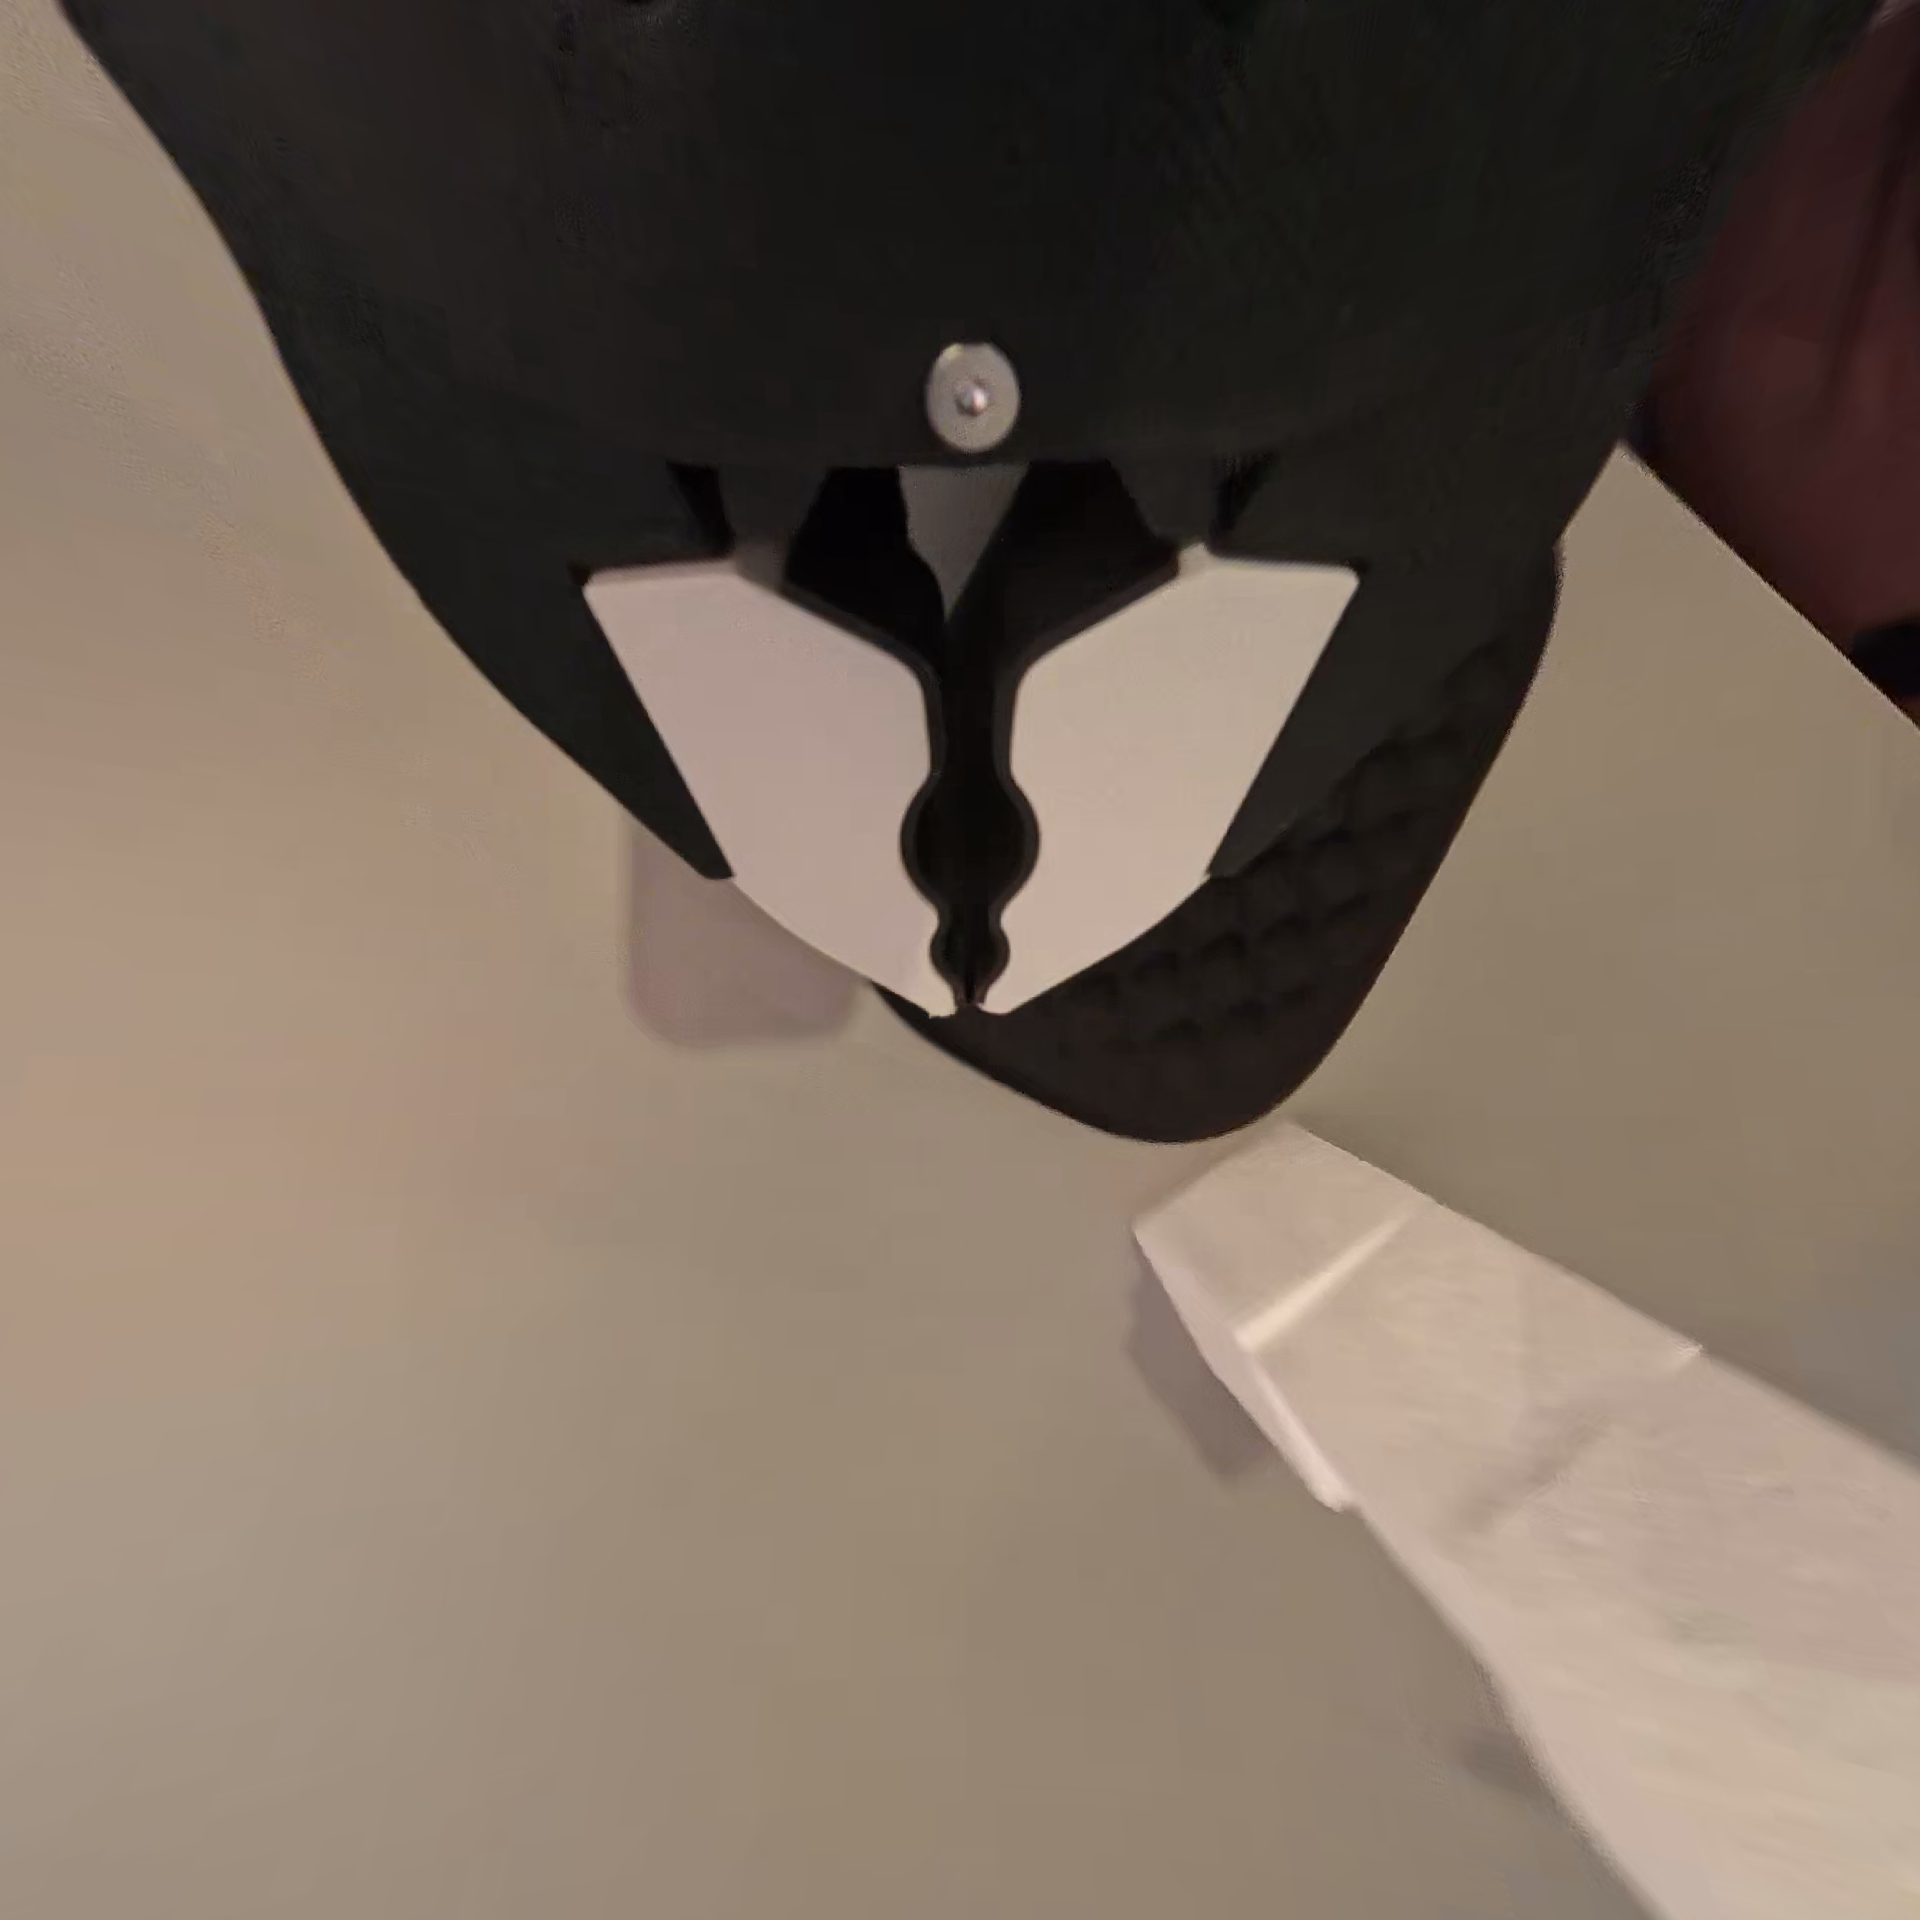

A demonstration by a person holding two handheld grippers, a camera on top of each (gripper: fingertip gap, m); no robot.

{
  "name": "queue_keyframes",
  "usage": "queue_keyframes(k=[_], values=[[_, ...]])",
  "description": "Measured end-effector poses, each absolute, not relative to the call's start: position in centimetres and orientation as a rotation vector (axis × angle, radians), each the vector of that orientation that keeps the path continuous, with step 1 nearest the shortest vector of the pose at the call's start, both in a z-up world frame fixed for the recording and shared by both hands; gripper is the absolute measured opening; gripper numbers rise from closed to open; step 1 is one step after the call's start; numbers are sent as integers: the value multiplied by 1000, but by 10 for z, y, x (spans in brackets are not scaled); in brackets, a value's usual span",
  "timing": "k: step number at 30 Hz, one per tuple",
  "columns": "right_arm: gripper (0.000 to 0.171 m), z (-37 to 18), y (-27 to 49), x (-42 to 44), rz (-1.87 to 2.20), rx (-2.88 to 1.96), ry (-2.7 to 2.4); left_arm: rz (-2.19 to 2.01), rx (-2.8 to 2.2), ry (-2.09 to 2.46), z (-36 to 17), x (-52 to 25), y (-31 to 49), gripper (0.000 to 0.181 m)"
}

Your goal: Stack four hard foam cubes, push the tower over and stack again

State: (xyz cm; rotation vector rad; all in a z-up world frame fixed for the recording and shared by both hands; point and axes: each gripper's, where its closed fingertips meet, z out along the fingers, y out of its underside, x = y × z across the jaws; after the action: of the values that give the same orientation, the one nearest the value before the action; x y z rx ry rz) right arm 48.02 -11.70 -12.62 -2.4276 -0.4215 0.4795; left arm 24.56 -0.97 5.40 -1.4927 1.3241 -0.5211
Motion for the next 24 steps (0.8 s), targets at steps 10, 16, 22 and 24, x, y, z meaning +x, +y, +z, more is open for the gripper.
queue_keyframes(k=[10,16,22,24], values=[[0,-140,-106,403,431,-2749,-182,-640,-1586,958,100,141,4,0],[0,-107,-52,322,291,-2740,-426,-679,-1534,952,116,123,-11,0],[0,-61,-16,269,59,-2728,-677,-618,-1615,895,109,91,2,0],[0,-45,-8,259,17,-2706,-744,-622,-1619,873,110,82,5,1]])
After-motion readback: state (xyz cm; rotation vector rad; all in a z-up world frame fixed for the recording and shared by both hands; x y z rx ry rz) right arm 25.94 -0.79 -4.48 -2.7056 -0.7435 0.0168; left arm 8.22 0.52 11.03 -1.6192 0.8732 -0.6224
